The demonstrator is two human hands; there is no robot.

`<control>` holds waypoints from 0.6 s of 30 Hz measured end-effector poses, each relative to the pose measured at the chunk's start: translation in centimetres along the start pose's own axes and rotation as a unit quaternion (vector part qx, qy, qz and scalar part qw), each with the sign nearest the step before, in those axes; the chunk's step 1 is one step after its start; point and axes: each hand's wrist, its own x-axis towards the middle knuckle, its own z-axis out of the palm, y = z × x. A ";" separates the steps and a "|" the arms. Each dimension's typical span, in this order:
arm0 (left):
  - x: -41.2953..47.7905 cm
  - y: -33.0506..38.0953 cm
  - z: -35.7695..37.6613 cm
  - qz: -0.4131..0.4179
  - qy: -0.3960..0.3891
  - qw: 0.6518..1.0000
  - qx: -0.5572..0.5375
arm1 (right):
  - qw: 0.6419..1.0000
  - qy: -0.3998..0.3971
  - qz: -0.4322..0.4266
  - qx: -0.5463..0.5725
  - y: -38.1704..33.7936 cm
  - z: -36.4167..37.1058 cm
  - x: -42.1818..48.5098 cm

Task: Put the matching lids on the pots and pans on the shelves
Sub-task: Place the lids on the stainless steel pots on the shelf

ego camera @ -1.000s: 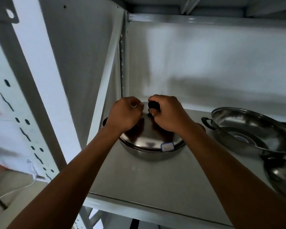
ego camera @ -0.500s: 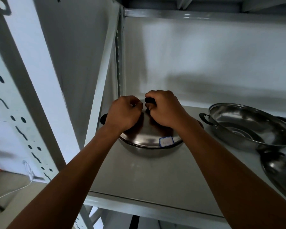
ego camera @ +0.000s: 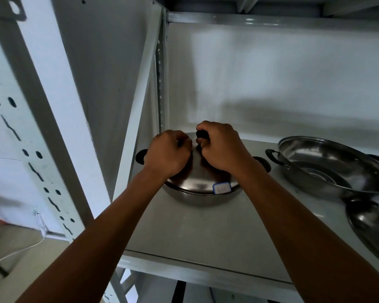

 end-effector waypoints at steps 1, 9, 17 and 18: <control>0.0 0.0 0.0 -0.001 -0.001 1.000 0.000 | 1.000 0.000 0.001 0.003 0.0 0.0 0.0; 0.0 0.6 0.9 0.005 0.015 1.000 0.020 | 0.999 -0.024 0.006 0.032 0.4 -0.2 -0.4; -1.5 9.0 4.4 0.119 0.021 0.993 0.003 | 0.997 0.019 0.080 0.007 5.5 -6.5 -5.6; -2.0 10.3 5.2 0.130 0.008 0.991 0.001 | 0.996 0.023 0.090 0.007 6.7 -7.6 -6.6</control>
